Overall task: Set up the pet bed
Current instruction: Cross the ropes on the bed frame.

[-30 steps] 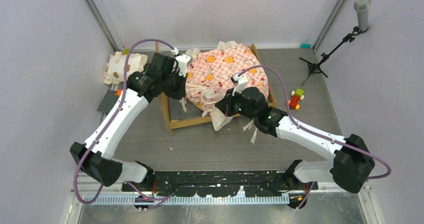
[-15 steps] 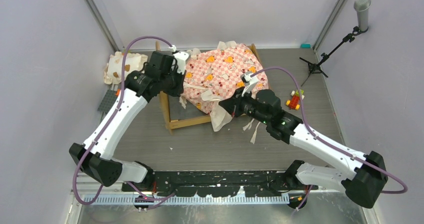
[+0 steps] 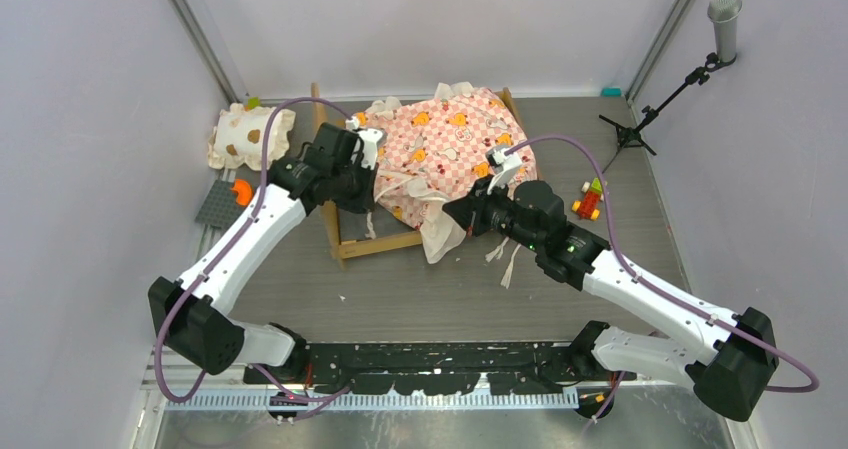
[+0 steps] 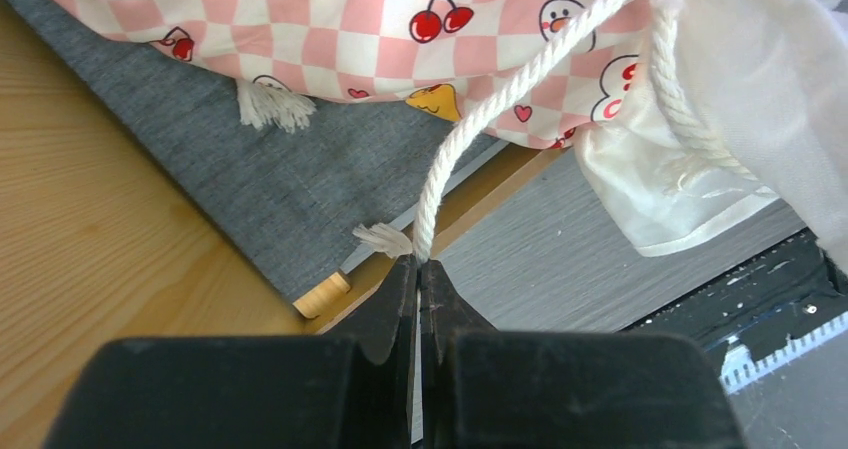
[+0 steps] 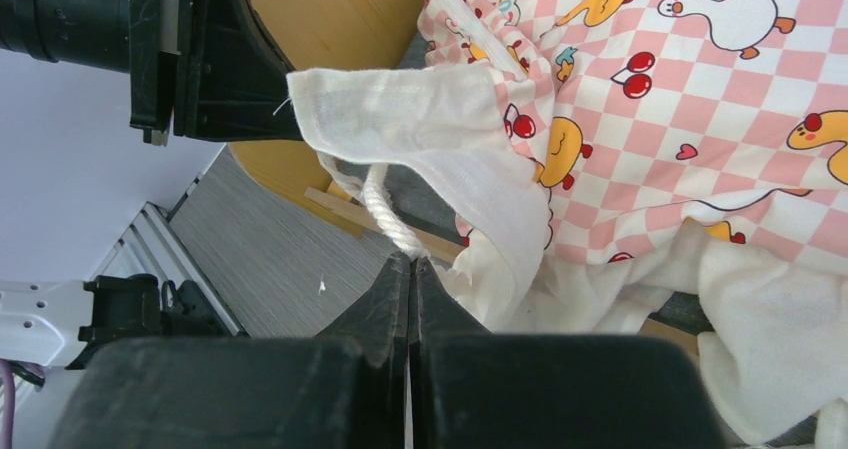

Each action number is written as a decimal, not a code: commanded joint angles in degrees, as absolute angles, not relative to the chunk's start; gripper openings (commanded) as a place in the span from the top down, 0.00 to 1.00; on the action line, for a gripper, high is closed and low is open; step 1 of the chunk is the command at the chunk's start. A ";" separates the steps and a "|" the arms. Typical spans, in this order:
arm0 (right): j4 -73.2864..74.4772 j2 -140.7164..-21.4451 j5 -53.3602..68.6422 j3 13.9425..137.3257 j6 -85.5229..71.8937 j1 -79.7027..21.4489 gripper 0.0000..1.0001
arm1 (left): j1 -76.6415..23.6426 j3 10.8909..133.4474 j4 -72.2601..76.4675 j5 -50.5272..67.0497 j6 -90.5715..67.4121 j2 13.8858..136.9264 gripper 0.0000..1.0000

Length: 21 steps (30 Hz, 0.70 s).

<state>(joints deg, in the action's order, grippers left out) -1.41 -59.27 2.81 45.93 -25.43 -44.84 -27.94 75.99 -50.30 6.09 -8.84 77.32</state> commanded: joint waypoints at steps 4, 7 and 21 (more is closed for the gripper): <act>-2.64 -59.35 0.96 46.50 -25.51 -44.90 0.99 | -27.60 75.17 -45.90 8.97 -10.88 75.91 1.00; -2.64 -59.41 0.95 46.42 -25.51 -44.86 0.99 | -27.60 74.33 -44.62 7.98 -11.18 76.26 1.00; -2.72 -58.80 0.92 45.60 -25.56 -44.90 0.99 | -27.76 69.85 -39.76 5.94 -13.64 79.34 1.00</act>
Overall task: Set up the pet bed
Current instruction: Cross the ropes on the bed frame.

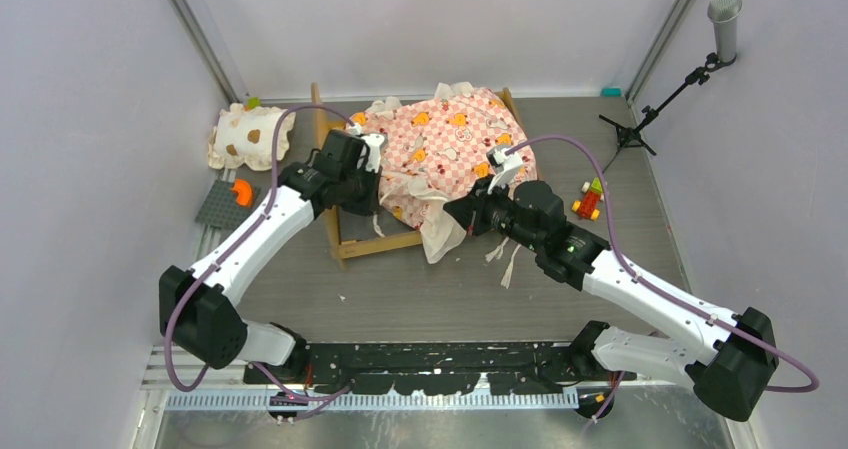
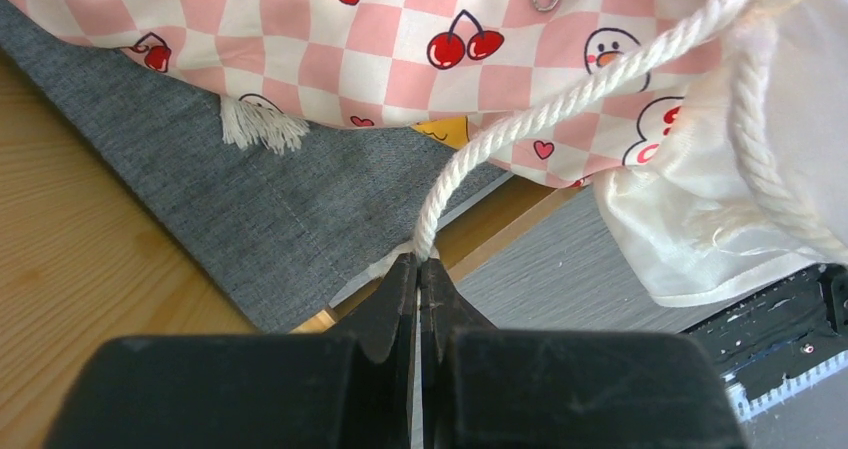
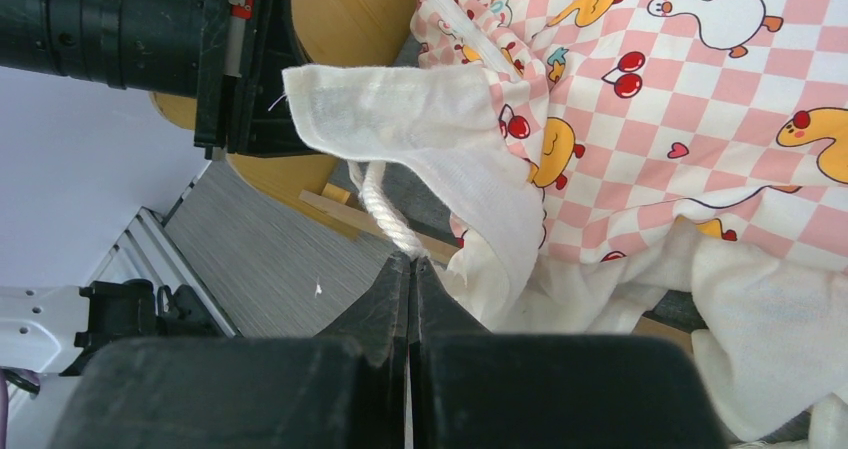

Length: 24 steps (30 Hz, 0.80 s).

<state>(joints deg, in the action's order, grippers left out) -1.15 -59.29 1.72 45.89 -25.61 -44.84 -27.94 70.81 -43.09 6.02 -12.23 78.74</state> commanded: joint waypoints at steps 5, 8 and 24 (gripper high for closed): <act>-2.98 -58.87 1.21 45.52 -25.66 -44.85 0.99 | -28.57 67.18 -37.19 3.87 -15.05 79.47 1.00; -2.96 -58.74 1.32 45.38 -25.64 -44.85 0.99 | -29.36 65.82 -36.14 1.43 -15.41 79.54 1.00; -3.16 -58.46 1.32 44.99 -25.72 -44.87 0.99 | -31.74 60.94 -32.48 1.53 -17.57 80.26 1.00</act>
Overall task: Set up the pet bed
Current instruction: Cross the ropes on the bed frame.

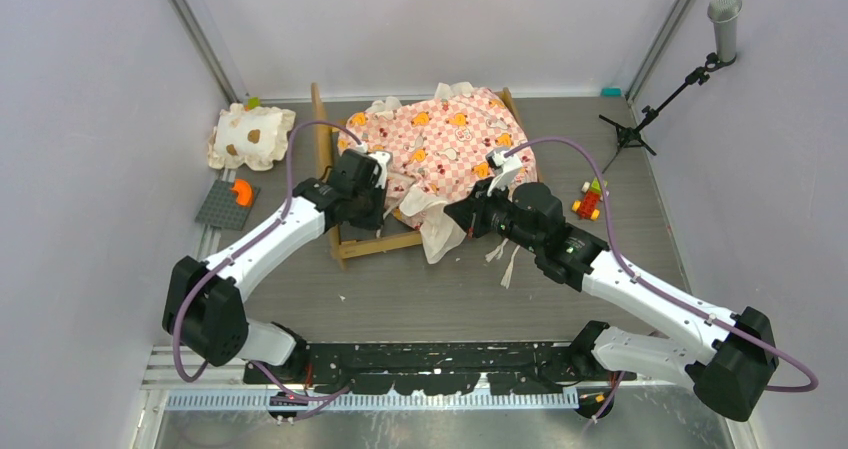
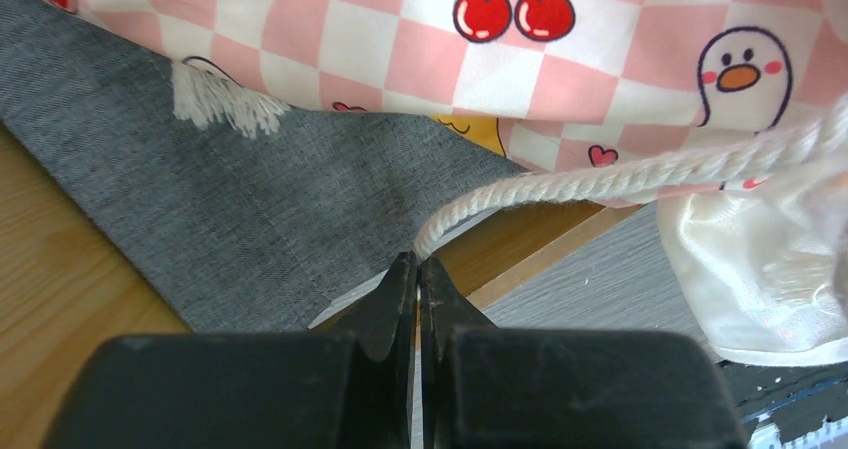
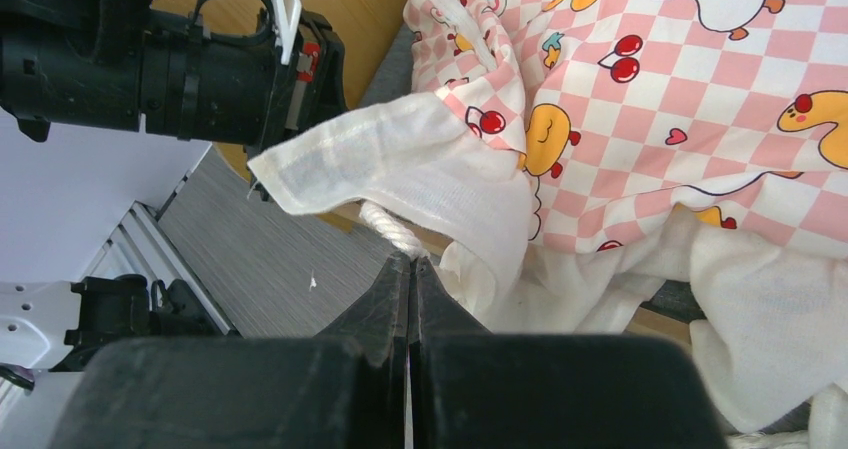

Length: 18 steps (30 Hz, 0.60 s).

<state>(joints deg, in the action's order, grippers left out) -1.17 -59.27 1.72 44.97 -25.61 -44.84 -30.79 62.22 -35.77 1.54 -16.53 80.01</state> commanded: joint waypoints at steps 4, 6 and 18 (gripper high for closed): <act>-3.01 -58.19 1.41 44.98 -25.72 -44.84 0.99 | -32.31 60.15 -31.62 1.27 -17.92 80.90 1.00; -2.90 -58.16 1.32 44.89 -25.71 -44.84 0.99 | -32.63 60.18 -31.56 1.27 -17.93 80.97 0.99; -3.12 -58.85 2.64 44.95 -26.22 -44.83 0.99 | -33.13 60.62 -33.89 2.17 -19.17 74.08 0.65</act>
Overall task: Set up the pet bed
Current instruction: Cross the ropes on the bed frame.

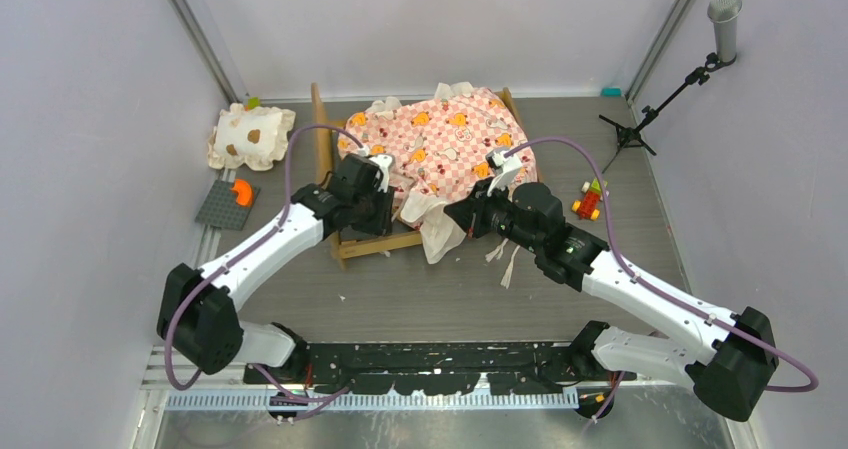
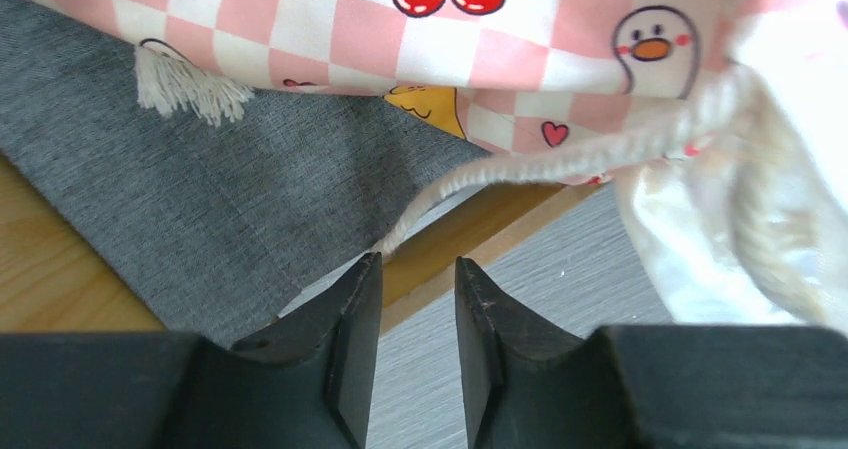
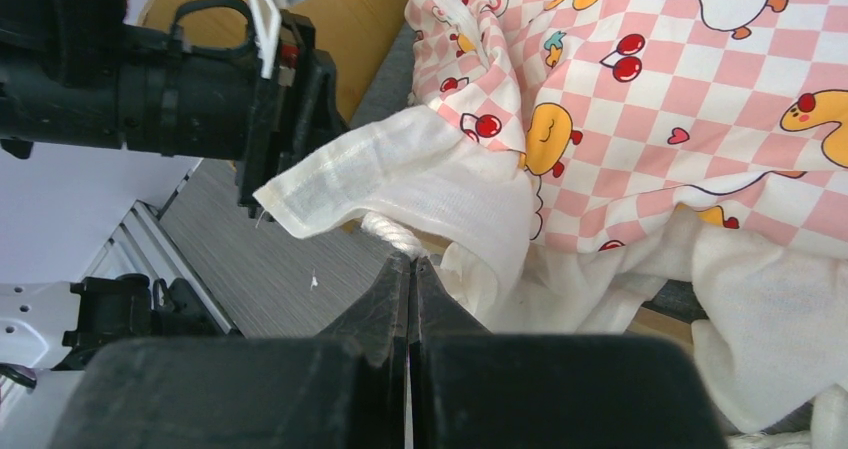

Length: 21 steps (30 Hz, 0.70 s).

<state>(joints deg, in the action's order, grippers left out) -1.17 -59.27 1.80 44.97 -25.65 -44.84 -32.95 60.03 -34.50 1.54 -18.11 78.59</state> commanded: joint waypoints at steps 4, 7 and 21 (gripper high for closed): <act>-3.16 -59.44 3.57 45.02 -26.49 -44.85 0.99 | -33.21 60.52 -33.88 3.68 -19.63 71.59 0.56; -3.17 -59.90 4.09 44.98 -26.64 -44.84 0.99 | -33.58 59.74 -33.38 3.56 -20.24 69.14 0.49; -4.60 -61.90 5.05 44.74 -27.89 -44.83 0.99 | -64.57 32.26 -13.12 -38.76 -37.49 48.31 0.33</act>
<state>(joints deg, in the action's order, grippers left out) -1.65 -61.39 4.19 44.66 -27.20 -44.84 -57.01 37.95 -22.76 -19.68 -30.35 48.38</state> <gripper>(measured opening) 0.020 0.651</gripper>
